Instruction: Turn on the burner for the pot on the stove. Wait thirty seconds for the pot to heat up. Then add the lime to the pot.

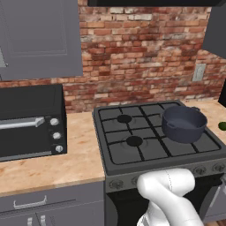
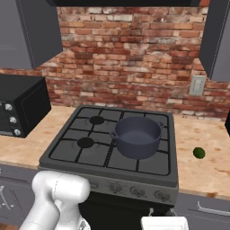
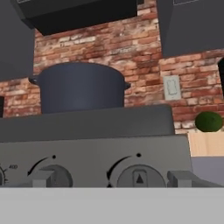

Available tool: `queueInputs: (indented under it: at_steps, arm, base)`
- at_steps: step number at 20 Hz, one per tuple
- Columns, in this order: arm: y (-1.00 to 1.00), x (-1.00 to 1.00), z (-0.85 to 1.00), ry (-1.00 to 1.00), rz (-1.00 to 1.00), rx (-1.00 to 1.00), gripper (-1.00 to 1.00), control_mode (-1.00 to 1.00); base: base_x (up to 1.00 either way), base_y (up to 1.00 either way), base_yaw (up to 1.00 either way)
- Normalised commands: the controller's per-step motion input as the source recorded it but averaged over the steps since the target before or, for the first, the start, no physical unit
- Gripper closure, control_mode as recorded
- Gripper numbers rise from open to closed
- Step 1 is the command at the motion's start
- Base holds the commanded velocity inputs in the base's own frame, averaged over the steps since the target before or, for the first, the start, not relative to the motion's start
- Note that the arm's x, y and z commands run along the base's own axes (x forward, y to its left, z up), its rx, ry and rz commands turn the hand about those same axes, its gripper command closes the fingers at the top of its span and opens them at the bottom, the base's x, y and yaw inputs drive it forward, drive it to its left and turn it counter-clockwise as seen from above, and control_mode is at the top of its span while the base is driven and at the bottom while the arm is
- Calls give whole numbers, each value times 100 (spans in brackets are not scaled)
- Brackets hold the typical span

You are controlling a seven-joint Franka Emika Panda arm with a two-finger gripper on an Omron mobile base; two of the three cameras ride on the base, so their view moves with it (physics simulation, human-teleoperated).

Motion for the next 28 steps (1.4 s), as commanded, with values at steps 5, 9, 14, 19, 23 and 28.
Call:
queueInputs:
  at_steps: [5,9,14,19,23,28]
  arm:
    - [-2,30,0,0,0,0,-100,-100]
    - [-1,27,-4,0,0,0,-100,-100]
    - [-4,23,-10,0,0,0,-100,-100]
    - [-19,20,-13,0,0,1,-100,-100]
    - [-19,25,-6,0,0,2,-100,-100]
    - [-1,23,-22,0,0,0,-100,-100]
  base:
    - [0,0,0]
    - [0,0,0]
    - [0,0,0]
    - [0,0,0]
    - [0,0,0]
    - [0,0,0]
